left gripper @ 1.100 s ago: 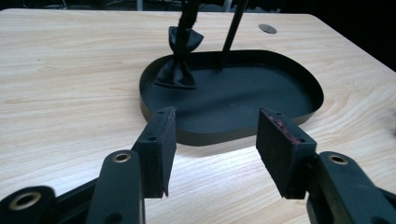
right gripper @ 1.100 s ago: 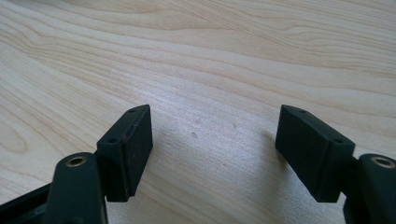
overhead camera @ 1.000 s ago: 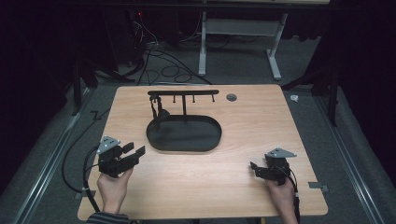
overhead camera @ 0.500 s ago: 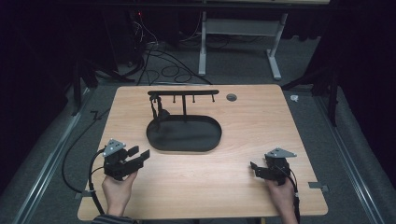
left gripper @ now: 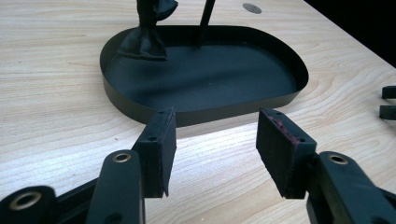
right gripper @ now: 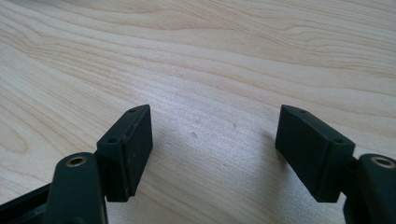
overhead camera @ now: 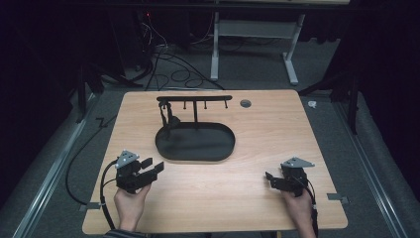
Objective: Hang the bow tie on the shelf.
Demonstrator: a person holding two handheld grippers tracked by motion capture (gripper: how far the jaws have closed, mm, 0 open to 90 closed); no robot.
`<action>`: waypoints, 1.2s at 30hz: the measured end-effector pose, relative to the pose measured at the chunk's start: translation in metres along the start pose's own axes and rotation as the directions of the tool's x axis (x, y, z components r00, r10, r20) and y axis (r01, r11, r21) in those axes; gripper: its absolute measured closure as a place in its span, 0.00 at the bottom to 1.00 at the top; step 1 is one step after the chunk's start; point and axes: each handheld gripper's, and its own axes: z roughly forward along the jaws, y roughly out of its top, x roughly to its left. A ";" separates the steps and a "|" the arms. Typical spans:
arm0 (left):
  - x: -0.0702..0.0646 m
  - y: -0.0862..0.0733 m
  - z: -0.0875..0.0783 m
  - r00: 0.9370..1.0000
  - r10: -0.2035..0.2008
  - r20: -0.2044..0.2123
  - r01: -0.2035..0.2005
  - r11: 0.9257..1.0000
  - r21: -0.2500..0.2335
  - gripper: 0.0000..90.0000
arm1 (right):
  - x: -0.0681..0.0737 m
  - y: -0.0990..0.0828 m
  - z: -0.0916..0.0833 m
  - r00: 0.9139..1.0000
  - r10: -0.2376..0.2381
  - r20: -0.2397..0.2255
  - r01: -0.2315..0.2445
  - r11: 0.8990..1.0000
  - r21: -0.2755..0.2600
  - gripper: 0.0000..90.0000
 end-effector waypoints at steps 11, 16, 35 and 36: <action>-0.009 -0.004 0.017 1.000 0.024 0.005 -0.025 0.999 0.039 0.54 | 0.000 0.000 0.000 1.000 0.000 0.000 0.000 1.000 0.000 0.32; -0.010 -0.007 0.022 1.000 0.020 0.008 -0.020 0.999 0.051 0.54 | 0.000 0.000 0.000 1.000 -0.002 0.000 0.002 1.000 -0.001 0.32; -0.014 -0.016 0.036 1.000 0.008 0.013 -0.009 0.996 0.084 0.54 | 0.000 0.000 0.000 1.000 -0.001 0.000 0.001 1.000 -0.001 0.32; -0.015 -0.017 0.037 1.000 0.004 0.014 -0.006 0.996 0.085 0.54 | 0.000 0.000 0.000 1.000 -0.001 0.000 0.001 1.000 -0.001 0.32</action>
